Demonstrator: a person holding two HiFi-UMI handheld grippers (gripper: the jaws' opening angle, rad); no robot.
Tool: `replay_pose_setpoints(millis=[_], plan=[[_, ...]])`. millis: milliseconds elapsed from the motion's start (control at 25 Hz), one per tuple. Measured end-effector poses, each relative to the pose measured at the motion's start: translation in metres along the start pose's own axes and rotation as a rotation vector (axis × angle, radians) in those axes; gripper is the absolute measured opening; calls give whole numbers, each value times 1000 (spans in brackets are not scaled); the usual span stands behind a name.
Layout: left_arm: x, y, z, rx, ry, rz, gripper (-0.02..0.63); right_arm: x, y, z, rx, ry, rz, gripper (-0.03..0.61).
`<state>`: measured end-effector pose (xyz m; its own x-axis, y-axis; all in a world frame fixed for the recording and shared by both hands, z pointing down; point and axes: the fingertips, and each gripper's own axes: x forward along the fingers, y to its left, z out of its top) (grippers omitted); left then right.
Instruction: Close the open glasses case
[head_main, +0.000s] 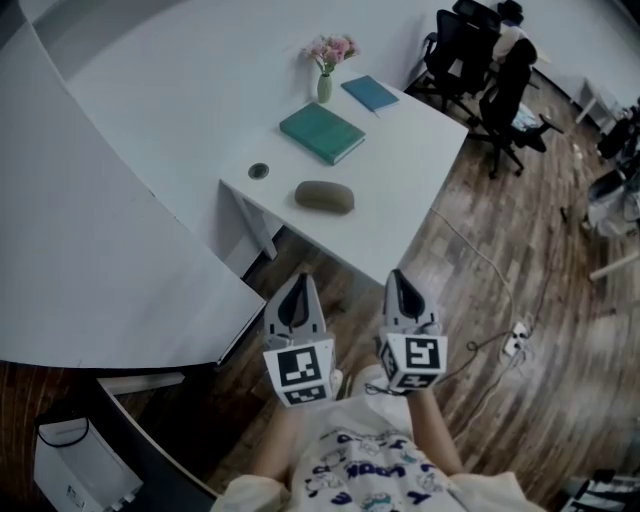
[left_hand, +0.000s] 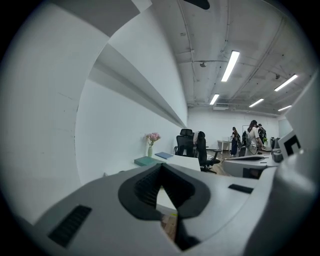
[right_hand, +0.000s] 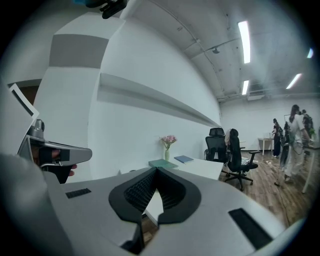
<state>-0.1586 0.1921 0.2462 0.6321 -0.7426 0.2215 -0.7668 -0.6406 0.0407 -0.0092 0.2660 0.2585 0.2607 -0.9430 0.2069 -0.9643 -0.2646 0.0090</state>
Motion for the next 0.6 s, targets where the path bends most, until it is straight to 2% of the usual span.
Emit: replay_pose_setpoints(millis=[240,600], plan=[[25,11,-8,-22,33,19,-1,25,-9,-12,1,52,1,2],[85,17,-15,-53,79,93,-1,100,-30,-23,-24,108,99,2]])
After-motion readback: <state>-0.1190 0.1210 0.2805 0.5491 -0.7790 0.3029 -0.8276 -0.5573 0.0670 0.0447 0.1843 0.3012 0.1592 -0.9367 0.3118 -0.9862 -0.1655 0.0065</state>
